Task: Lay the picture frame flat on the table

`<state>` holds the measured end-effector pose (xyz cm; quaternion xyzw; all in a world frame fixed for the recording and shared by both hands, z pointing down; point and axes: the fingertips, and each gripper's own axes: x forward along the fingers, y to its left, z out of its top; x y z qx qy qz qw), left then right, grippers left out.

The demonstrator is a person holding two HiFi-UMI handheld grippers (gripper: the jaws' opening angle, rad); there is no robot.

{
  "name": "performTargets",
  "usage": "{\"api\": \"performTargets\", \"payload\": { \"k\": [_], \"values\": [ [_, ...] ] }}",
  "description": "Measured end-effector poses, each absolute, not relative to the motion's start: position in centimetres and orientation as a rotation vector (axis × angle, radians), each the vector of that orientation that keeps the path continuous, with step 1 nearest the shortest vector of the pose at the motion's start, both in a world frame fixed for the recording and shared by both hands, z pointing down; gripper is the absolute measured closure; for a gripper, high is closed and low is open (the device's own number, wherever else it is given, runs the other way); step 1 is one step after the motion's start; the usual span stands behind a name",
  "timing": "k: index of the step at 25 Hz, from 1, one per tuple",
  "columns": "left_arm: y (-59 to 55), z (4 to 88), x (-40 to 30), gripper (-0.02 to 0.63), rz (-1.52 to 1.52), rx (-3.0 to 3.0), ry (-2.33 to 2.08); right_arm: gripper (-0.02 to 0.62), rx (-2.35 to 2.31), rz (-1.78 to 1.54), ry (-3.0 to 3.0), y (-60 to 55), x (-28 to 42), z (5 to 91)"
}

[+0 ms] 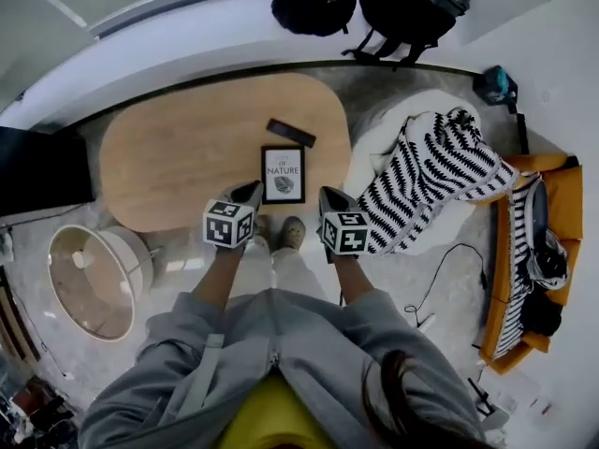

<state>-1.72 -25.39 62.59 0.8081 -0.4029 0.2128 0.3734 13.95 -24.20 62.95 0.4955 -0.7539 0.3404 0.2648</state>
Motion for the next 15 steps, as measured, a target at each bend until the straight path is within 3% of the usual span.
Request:
{"api": "performTargets", "payload": {
  "k": [15],
  "values": [
    [-27.6,33.4,-2.3,0.603,0.256,2.595,-1.392,0.595,1.696,0.184,-2.334,-25.2,13.0,33.1]
  ]
}}
